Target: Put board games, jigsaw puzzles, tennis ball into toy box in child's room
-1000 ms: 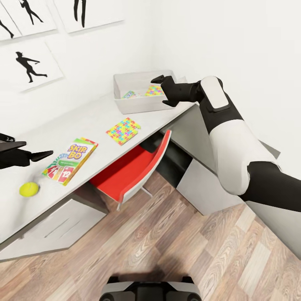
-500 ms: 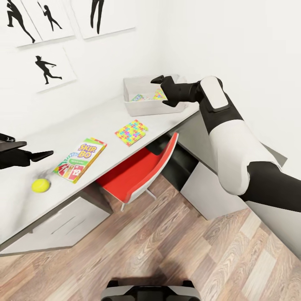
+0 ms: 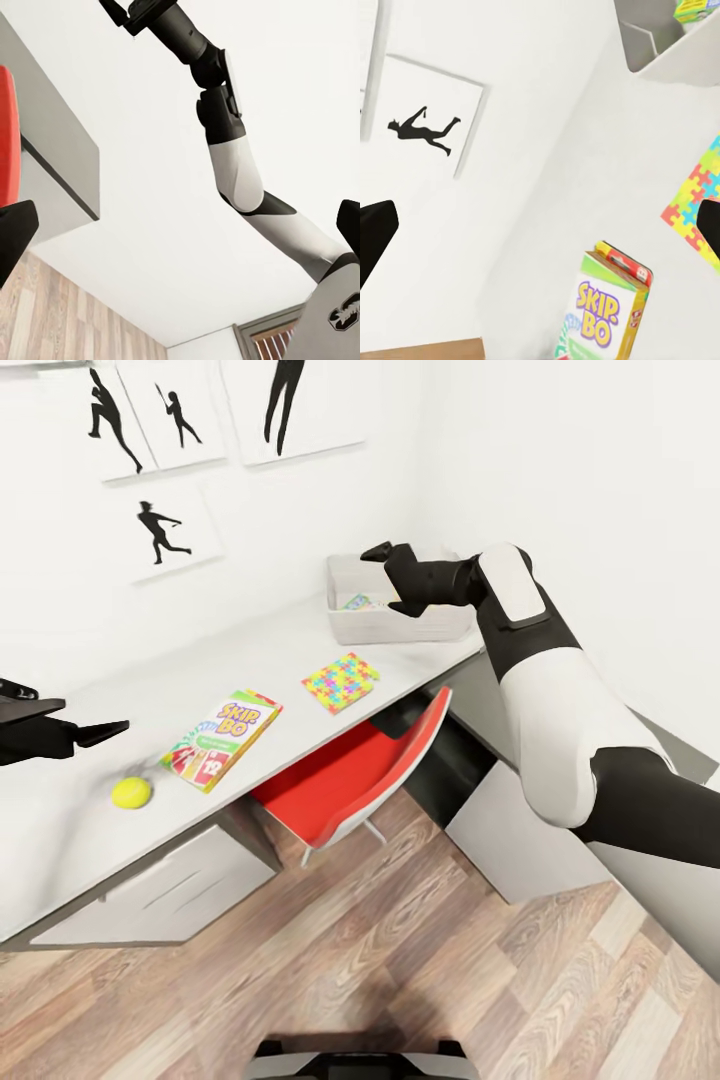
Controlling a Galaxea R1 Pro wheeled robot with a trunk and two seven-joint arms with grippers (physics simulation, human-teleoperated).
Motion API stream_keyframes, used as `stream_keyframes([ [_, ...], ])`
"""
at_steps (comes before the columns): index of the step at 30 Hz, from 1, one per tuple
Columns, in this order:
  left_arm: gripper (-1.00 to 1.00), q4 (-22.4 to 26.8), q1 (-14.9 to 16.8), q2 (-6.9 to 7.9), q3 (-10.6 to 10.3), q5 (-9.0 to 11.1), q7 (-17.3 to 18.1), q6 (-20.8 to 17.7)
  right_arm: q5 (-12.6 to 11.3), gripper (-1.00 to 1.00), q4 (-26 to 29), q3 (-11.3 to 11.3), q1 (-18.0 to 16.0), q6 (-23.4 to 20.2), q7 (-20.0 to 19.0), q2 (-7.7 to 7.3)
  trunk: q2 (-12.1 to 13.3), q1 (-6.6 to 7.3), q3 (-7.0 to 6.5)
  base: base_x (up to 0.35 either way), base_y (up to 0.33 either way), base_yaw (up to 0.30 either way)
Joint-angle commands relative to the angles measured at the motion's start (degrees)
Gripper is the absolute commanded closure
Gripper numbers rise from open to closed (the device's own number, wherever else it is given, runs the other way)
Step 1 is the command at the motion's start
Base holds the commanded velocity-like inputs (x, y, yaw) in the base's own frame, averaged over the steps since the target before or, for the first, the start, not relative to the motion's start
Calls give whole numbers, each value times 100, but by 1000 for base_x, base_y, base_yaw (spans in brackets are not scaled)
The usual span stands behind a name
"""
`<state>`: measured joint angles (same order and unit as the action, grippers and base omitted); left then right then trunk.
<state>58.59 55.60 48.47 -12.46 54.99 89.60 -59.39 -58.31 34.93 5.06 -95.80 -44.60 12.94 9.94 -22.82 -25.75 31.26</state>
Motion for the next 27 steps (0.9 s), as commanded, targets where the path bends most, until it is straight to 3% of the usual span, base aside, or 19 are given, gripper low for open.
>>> stream_keyframes([
  [1, -100, -6, 12, 4, -28, 3, 40, -61, -58, -100, 5, 31, -2, -18, 60, 6, -10, -4, 0, 0, 0, 174],
  [10, -100, -6, 12, -10, -28, 3, 40, -61, -58, -100, 5, 31, 7, -20, 60, 6, -10, -4, -43, 0, 0, 123],
  [27, -100, -6, 12, -27, -34, 3, 40, -61, -54, -100, 5, 22, 17, -20, 60, 6, -10, -4, -50, 0, 0, 11],
])
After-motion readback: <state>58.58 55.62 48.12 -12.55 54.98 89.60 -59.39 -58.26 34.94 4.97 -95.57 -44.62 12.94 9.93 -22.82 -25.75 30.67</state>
